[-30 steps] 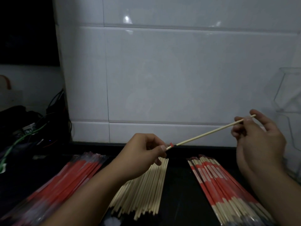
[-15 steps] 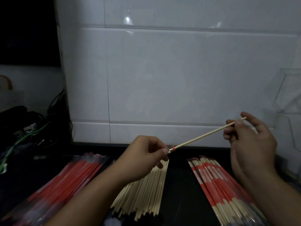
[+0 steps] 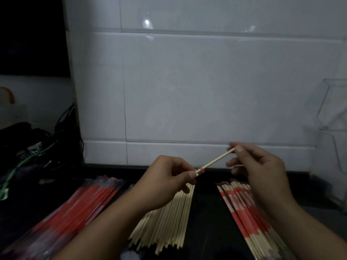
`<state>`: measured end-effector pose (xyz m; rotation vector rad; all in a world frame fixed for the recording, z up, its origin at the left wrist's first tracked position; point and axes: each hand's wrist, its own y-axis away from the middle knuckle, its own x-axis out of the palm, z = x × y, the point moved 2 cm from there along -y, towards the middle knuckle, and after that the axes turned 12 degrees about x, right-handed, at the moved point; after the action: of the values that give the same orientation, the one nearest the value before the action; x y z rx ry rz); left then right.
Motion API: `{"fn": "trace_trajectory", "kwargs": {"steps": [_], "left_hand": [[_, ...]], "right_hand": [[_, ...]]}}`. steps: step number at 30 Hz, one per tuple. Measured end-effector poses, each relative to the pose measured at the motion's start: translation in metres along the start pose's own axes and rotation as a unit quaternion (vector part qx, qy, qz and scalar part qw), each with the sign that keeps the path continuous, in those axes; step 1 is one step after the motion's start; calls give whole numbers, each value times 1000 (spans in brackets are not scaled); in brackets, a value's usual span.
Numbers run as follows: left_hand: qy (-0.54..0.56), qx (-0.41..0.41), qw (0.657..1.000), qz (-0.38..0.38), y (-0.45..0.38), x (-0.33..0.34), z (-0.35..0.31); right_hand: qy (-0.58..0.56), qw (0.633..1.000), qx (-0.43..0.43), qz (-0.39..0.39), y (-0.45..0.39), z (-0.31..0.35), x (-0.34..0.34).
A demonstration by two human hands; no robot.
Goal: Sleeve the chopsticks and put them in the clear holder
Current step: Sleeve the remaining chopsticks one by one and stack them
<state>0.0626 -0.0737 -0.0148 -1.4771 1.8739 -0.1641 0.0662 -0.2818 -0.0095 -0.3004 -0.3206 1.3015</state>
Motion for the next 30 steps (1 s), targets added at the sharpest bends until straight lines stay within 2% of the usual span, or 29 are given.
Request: {"fn": "trace_trajectory", "kwargs": {"steps": [3, 5, 6, 8, 11, 17, 24, 30], "left_hand": [[2, 2, 1000, -11, -1, -2, 1], [0, 2, 1000, -13, -1, -2, 1], [2, 3, 1000, -16, -1, -3, 1], [11, 4, 1000, -22, -1, -3, 2], [12, 6, 1000, -17, 0, -1, 0], [9, 11, 1000, 7, 2, 6, -4], [-32, -15, 998, 51, 3, 1, -7], [-57, -16, 997, 51, 5, 3, -11]], "right_hand": [[120, 984, 4, 133, 17, -5, 20], [160, 962, 26, 222, 27, -9, 31], [166, 956, 36, 240, 30, -11, 34], [140, 965, 48, 218, 30, -11, 35], [81, 984, 75, 143, 23, -8, 29], [120, 972, 80, 183, 19, -12, 22], [77, 994, 59, 47, 3, -13, 13], [49, 996, 65, 20, 2, -9, 9]]}}
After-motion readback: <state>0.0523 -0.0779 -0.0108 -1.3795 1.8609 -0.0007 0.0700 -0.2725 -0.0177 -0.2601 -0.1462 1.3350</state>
